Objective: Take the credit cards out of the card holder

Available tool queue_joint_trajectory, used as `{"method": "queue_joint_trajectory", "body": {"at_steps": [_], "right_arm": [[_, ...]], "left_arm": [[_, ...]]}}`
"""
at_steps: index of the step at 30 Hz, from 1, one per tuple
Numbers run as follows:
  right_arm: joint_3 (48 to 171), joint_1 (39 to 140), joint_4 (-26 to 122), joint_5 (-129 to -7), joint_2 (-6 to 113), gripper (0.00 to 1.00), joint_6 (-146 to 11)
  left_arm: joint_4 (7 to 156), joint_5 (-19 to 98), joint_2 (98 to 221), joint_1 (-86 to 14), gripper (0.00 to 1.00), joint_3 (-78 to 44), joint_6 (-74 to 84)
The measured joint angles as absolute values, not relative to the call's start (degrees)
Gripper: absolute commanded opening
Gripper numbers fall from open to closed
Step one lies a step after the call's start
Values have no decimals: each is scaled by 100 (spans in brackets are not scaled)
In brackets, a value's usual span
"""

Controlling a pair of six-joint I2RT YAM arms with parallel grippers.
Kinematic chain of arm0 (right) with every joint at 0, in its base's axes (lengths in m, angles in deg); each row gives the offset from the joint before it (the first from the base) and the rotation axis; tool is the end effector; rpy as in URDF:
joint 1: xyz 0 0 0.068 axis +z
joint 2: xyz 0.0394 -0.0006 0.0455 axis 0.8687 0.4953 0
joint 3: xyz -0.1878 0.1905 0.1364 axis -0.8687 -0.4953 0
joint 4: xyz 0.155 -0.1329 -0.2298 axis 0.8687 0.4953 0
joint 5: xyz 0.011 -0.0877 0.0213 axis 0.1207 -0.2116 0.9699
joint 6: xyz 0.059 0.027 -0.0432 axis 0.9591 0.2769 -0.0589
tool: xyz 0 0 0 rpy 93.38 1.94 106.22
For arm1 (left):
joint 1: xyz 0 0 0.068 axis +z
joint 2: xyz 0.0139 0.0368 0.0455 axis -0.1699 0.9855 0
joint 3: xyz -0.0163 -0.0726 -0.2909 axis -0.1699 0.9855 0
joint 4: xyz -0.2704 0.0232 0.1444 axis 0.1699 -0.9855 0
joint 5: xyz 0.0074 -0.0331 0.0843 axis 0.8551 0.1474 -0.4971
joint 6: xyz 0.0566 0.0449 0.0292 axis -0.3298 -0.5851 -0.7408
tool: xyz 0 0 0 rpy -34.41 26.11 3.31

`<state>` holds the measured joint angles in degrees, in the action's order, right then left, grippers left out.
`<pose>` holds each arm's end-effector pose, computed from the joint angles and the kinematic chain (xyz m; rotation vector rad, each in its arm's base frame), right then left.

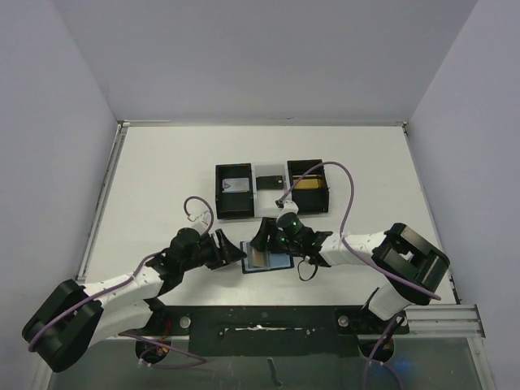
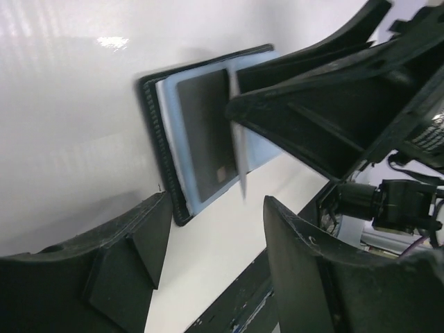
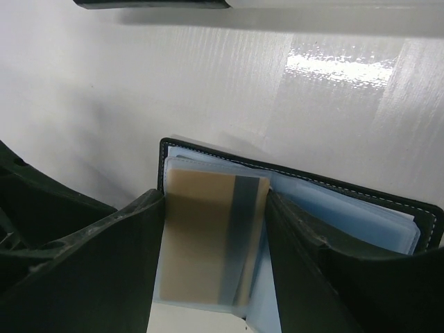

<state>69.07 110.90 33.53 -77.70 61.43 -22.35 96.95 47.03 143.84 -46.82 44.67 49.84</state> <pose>0.2205 0.2654 0.1133 0.0469 2.4358 0.8643 0.1707 -0.1513 0.1116 -0.2221 2.3544 -1.1876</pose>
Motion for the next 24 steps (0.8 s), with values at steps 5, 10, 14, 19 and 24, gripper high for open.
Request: {"method": "queue_joint_trajectory", "body": {"at_steps": [5, 10, 14, 19, 24], "right_arm": [[6728, 11074, 2990, -7685, 6143, 53, -2095], [6717, 11048, 2959, -7621, 6141, 54, -2090], [6715, 11026, 2955, -7580, 6141, 54, -2093], [6715, 11017, 2953, -7438, 6141, 55, -2099], [6715, 10982, 3101, -7370, 6049, 62, -2119]], "left_arm": [[10398, 4471, 14603, -4925, 52, 4467, 5137], [10835, 4463, 15182, -5049, 46, 4399, 5112], [11246, 4526, 15809, -5134, 42, 4316, 5123], [11548, 4697, 16360, -5283, 33, 4065, 5104], [11531, 4895, 16522, -5368, 32, 3866, 4968]]}}
